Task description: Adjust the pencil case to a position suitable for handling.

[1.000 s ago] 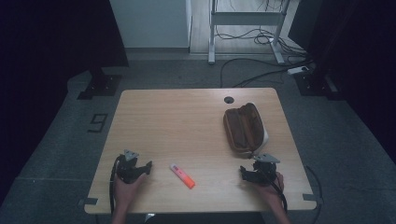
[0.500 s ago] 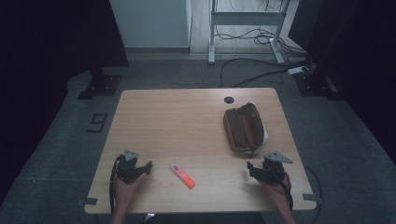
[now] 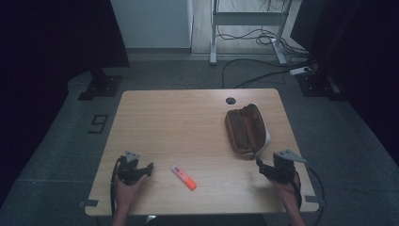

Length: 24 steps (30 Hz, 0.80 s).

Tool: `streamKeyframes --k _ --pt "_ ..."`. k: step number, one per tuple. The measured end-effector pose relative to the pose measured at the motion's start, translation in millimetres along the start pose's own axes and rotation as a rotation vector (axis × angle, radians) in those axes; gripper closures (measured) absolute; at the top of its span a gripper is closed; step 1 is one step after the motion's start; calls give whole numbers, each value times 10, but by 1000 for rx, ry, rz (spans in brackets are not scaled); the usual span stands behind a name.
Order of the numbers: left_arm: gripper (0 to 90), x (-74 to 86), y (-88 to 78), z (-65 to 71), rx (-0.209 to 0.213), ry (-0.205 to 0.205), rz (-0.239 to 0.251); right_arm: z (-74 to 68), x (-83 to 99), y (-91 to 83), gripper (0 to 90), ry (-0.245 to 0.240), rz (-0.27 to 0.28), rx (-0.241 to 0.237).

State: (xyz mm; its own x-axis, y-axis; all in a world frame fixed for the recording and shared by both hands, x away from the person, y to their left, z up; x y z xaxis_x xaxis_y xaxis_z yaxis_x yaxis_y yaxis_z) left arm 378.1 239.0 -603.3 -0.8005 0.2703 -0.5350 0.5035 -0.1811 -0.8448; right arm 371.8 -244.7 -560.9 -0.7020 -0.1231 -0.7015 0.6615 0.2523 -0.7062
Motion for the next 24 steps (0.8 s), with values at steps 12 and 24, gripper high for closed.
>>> streamKeyframes --k 12,24 --pt "226 0 1 3 1 3 0 79 -168 15 230 -5 18 18" --pt "226 0 1 3 1 3 -1 165 -317 108 230 15 33 38"
Point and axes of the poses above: each handheld gripper's, and its own axes: y roughly forward along the jaws, x roughly out of its underside, z roughly to its right, the point moved 8 cm from there along y, roughly forward along the jaws, and after that the axes turned 12 degrees about -z, right-handed, at the moved point
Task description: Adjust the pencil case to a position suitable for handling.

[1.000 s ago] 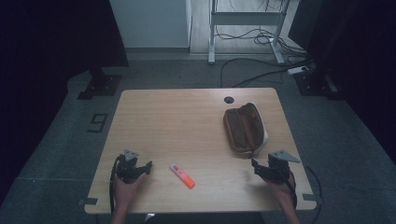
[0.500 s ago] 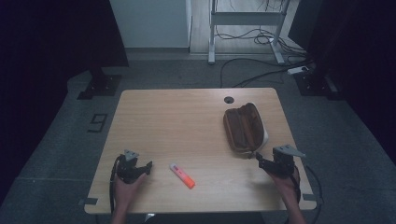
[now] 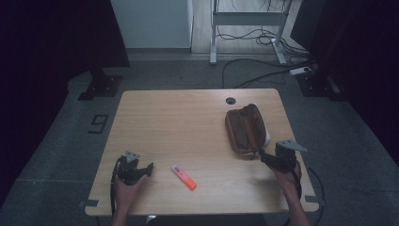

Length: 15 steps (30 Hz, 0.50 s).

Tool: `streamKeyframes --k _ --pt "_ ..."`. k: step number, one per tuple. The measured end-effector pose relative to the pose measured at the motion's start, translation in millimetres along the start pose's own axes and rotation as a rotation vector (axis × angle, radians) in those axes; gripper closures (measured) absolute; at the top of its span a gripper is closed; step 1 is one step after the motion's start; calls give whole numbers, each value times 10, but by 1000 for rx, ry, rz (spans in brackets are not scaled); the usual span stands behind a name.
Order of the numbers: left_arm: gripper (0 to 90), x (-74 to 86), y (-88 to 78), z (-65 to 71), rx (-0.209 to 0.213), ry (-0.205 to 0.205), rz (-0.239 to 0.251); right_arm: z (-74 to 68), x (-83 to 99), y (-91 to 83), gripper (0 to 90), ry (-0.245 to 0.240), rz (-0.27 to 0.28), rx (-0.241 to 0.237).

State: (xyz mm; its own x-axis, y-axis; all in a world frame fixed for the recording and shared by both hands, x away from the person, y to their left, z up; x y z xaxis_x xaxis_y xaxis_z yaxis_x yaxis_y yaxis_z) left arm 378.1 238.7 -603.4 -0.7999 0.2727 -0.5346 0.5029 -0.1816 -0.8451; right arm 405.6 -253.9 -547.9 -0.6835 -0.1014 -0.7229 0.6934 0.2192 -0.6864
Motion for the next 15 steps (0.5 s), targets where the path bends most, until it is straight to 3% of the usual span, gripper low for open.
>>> streamKeyframes --k 10,15 --pt "226 0 0 0 0 0 0 12 -152 126 234 1 -6 7" --pt "226 0 0 0 0 0 -1 21 -223 280 258 8 -16 3"
Point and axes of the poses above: each handheld gripper's, and its own axes: y roughly forward along the jaws, x roughly out of its underside, z roughly to its right, the point moved 8 cm from there along y, roughly forward along the jaws, and after that the axes turned 12 degrees about -z, right-handed, at the moved point
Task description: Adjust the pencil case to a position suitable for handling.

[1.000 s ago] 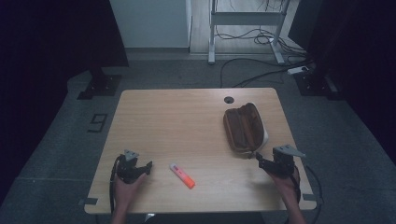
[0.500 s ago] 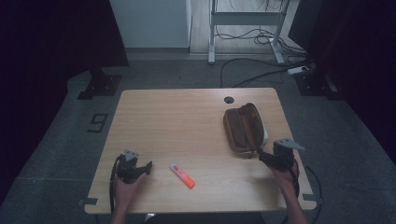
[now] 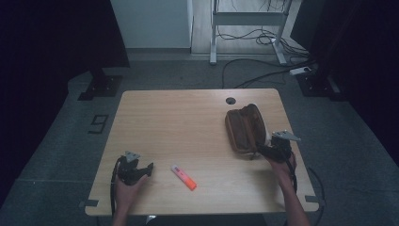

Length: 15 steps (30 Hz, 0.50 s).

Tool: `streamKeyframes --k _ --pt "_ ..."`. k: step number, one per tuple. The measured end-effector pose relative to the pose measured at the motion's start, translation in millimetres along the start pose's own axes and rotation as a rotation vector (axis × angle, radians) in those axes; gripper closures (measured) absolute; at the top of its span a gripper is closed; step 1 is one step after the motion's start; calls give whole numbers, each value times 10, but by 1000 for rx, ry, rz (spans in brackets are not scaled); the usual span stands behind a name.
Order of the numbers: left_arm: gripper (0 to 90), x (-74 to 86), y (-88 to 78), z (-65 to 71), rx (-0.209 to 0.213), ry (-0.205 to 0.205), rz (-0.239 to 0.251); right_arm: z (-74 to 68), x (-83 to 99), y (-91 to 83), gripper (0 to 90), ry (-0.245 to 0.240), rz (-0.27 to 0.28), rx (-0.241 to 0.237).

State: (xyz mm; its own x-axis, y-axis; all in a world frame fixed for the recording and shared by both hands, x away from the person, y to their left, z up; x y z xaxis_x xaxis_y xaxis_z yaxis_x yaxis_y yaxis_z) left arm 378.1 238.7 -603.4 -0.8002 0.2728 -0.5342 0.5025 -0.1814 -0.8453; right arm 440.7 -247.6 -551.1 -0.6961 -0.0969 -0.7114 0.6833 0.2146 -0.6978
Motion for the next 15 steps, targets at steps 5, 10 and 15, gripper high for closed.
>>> streamKeyframes --k 5,10,15 --pt "225 0 0 0 0 0 0 61 -9 131 278 28 -9 0" --pt "226 0 0 0 0 0 0 95 -26 242 370 39 -1 -9" --pt "225 0 0 1 0 0 0 89 3 341 561 29 -22 -36"
Point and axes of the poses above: each handheld gripper's, and its own axes: y roughly forward along the jaws, x roughly out of its underside, z roughly to its right, the point moved 8 cm from there along y, roughly forward along the jaws, and after that the axes turned 12 degrees about -z, right-handed, at the moved point
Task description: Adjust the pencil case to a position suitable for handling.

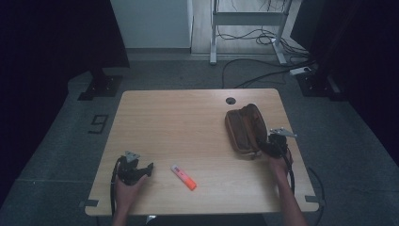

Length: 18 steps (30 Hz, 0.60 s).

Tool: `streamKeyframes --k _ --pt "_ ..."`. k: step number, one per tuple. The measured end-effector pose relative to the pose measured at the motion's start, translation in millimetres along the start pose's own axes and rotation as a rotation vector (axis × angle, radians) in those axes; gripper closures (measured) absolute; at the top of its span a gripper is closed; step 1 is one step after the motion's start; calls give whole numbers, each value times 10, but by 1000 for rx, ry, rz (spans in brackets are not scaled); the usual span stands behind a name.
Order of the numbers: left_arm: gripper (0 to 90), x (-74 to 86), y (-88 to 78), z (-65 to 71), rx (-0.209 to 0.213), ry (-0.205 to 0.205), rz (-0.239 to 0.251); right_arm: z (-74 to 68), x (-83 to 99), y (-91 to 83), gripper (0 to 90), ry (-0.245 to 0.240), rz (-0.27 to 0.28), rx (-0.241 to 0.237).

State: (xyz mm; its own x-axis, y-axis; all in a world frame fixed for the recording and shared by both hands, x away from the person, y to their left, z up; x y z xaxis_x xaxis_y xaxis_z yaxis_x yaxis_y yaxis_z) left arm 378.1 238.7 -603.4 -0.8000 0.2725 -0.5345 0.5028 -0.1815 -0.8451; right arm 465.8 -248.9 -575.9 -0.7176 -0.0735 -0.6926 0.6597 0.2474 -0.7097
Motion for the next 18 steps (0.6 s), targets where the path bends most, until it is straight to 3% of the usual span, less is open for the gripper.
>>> streamKeyframes --k 5,11,18 --pt "225 0 0 0 0 0 0 -24 14 36 662 1 -10 -27" --pt "225 0 0 -1 0 0 0 38 21 20 805 12 -8 22" --pt "225 0 0 -1 1 1 -1 88 11 1 823 37 7 22"
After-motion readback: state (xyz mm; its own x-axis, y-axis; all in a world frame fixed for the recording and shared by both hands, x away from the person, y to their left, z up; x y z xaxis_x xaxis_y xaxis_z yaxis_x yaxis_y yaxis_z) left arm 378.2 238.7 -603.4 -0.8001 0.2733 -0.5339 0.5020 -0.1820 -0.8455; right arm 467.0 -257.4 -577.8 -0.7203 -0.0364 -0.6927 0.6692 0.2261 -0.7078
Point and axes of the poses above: each handheld gripper's, and its own axes: y roughly forward along the jaws, x roughly out of its underside, z roughly to its right, the point moved 8 cm from there along y, roughly forward along the jaws, and after that the axes turned 12 degrees about -z, right-handed, at the moved point
